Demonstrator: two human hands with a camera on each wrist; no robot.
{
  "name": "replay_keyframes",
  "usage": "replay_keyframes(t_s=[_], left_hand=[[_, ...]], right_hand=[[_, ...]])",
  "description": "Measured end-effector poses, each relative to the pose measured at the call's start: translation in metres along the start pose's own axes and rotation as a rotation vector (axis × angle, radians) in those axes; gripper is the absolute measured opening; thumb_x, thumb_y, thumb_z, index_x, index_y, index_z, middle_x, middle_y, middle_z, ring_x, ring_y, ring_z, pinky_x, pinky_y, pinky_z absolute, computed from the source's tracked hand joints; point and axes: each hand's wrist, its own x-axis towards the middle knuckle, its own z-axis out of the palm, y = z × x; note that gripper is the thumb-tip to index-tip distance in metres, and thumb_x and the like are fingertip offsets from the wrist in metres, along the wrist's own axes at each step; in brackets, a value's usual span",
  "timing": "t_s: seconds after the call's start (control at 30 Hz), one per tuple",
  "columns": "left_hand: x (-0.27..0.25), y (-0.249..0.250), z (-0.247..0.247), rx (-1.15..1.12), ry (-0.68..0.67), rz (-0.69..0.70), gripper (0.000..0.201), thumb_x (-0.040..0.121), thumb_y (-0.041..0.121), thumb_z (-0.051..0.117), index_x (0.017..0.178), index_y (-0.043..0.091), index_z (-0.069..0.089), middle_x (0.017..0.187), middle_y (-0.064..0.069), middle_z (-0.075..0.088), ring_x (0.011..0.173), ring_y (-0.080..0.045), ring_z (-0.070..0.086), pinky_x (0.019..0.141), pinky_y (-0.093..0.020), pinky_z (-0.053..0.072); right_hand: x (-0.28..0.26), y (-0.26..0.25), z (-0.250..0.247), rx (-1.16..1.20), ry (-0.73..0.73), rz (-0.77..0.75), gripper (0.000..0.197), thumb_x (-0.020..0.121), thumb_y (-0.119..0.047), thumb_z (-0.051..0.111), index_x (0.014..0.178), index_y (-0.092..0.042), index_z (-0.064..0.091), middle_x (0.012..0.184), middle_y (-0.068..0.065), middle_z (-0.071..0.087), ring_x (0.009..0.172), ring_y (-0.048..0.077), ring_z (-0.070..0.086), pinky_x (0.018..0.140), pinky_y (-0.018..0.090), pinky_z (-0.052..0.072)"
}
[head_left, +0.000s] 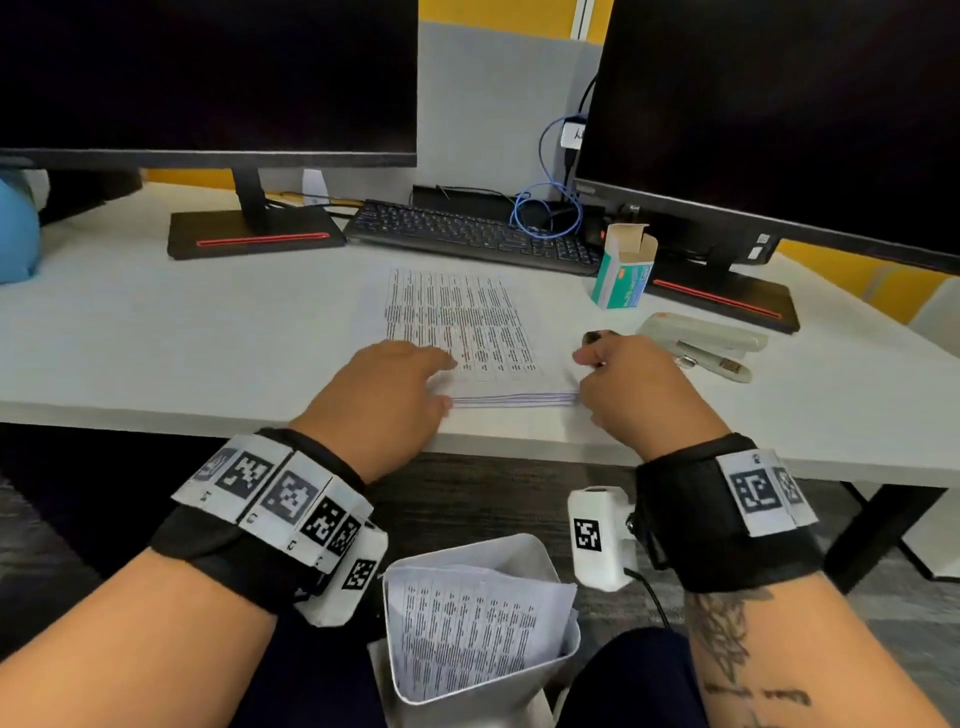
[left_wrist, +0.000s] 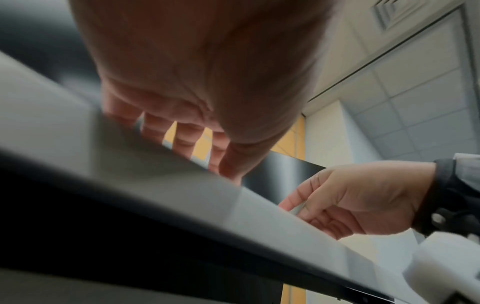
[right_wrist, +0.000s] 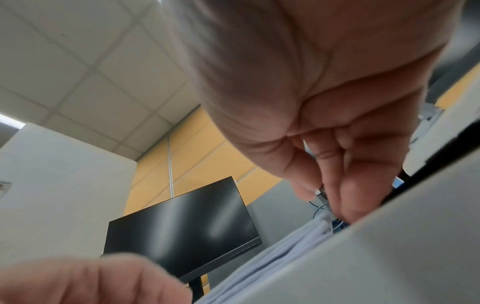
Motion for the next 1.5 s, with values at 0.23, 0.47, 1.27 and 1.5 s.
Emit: replay_keyframes(t_s=[0.23, 0.47, 1.27, 1.5], left_hand=[[-0.001, -0.009, 0.007, -0.041, -0.007, -0.025, 0.038, 0.096, 0.039, 0.052, 0.133, 0.029, 0.055, 0.137, 0.007, 0.053, 0.125, -0.016, 0.048, 0.104, -0.032, 0.039], [-0.003, -0.003, 0.007, 0.014, 0.034, -0.061, 0.040, 0.095, 0.043, 0.052, 0.133, 0.030, 0.052, 0.133, 0.006, 0.056, 0.119, -0.018, 0.051, 0.099, -0.035, 0.042], [-0.014, 0.025, -0.003, 0.087, 0.093, 0.195, 0.022, 0.098, 0.038, 0.046, 0.098, 0.028, 0.065, 0.090, 0.008, 0.066, 0.084, -0.015, 0.060, 0.069, -0.030, 0.046], [-0.028, 0.038, -0.010, 0.030, -0.084, 0.332, 0.030, 0.090, 0.056, 0.052, 0.096, 0.031, 0.068, 0.093, 0.014, 0.067, 0.087, -0.005, 0.059, 0.076, -0.030, 0.051]], right_hand=[[0.003, 0.006, 0.005, 0.367, 0.126, -0.026, 0.015, 0.088, -0.019, 0.061, 0.100, -0.025, 0.070, 0.104, 0.001, 0.071, 0.096, 0.024, 0.067, 0.090, 0.044, 0.055], [0.002, -0.004, 0.012, 0.771, 0.081, 0.061, 0.024, 0.084, 0.002, 0.068, 0.106, -0.006, 0.064, 0.066, 0.007, 0.059, 0.060, 0.025, 0.058, 0.063, 0.033, 0.052], [-0.022, 0.019, -0.028, 0.720, -0.278, 0.135, 0.013, 0.098, -0.013, 0.049, 0.101, -0.015, 0.062, 0.077, 0.012, 0.058, 0.048, 0.017, 0.054, 0.045, 0.023, 0.043], [-0.014, 0.027, -0.022, 0.685, -0.141, 0.085, 0.013, 0.088, -0.019, 0.069, 0.100, -0.021, 0.064, 0.100, 0.007, 0.073, 0.089, 0.027, 0.071, 0.080, 0.047, 0.058]])
